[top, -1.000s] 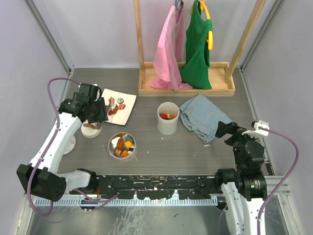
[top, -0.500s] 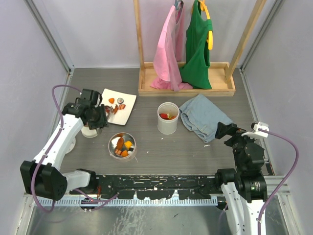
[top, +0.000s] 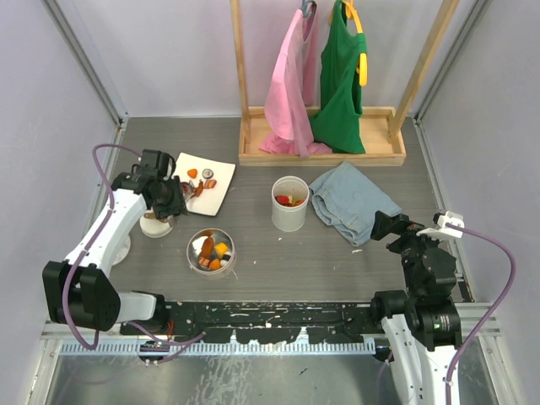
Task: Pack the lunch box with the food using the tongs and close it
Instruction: Pick up the fake food from the plate.
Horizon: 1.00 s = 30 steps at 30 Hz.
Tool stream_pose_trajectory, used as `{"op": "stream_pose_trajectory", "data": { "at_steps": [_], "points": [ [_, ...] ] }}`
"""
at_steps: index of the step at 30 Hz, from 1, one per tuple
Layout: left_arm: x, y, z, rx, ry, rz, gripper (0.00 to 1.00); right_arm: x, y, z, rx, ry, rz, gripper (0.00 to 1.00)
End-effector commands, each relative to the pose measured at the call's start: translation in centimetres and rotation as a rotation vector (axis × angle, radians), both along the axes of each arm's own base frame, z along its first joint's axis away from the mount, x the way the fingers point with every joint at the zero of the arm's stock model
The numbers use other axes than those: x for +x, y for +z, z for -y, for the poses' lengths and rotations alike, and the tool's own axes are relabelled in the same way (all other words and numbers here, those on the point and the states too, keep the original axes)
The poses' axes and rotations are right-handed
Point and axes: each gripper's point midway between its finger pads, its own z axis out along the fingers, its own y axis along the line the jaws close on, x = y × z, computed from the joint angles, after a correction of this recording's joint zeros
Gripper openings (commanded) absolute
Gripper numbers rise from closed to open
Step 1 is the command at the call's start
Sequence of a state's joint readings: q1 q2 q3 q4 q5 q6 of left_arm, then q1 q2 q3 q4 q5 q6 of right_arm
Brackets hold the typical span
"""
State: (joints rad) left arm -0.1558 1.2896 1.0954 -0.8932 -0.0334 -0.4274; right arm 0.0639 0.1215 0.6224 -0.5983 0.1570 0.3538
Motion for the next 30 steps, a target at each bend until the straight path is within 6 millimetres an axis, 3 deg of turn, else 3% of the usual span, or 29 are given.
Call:
{"op": "stream_pose_trajectory", "data": {
  "at_steps": [1, 9, 19, 30],
  "points": [
    [1.3, 0.1, 0.5, -0.027, -0.008, 0.045, 0.4, 0.1, 1.7, 0.1, 0.003, -0.008, 0.069, 1.0],
    [0.8, -0.7, 0.1, -0.014, -0.014, 0.011, 0.4, 0.1, 1.6, -0.1, 0.006, 0.001, 0.064, 1.0],
    [-0.6, 1.0, -1.0, 0.014, -0.002, 0.052, 0.36, 0.2, 1.6, -0.2, 0.003, 0.01, 0.061, 1.0],
    [0.4, 0.7, -0.6, -0.008, -0.011, 0.045, 0.42, 0.1, 1.6, -0.2, 0.006, 0.01, 0.063, 1.0]
  ]
}}
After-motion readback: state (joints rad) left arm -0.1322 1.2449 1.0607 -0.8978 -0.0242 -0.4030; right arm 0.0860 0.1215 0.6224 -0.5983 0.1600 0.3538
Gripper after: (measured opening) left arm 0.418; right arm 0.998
